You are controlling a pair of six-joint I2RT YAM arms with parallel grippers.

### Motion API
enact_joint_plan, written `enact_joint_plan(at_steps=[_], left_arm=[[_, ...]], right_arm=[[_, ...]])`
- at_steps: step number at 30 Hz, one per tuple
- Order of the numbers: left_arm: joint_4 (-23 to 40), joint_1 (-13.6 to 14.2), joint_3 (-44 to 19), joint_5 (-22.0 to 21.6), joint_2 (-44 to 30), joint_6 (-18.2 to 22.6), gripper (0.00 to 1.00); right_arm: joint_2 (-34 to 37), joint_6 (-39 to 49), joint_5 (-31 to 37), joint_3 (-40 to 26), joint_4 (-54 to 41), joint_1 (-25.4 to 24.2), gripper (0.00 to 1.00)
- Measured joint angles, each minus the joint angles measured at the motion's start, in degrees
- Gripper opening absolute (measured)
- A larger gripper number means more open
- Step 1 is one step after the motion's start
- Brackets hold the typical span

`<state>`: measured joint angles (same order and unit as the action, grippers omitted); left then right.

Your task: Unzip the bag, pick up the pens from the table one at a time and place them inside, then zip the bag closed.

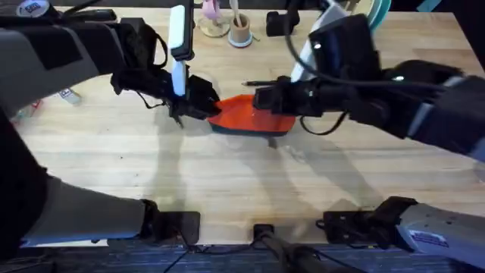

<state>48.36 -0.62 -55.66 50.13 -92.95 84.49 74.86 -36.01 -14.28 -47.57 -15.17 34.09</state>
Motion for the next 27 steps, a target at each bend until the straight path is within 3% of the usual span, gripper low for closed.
enact_joint_plan(at_steps=[16,27], left_arm=[[-0.2,0.0,0.0,0.4,0.0,0.0,0.042],[0.4,-0.2,0.0,0.7,0.0,0.1,0.042]], right_arm=[[11.5,-0.4,-2.1,0.0,18.4,4.8,0.031],[12.2,2.5,-2.2,-0.4,22.0,9.9,0.03]])
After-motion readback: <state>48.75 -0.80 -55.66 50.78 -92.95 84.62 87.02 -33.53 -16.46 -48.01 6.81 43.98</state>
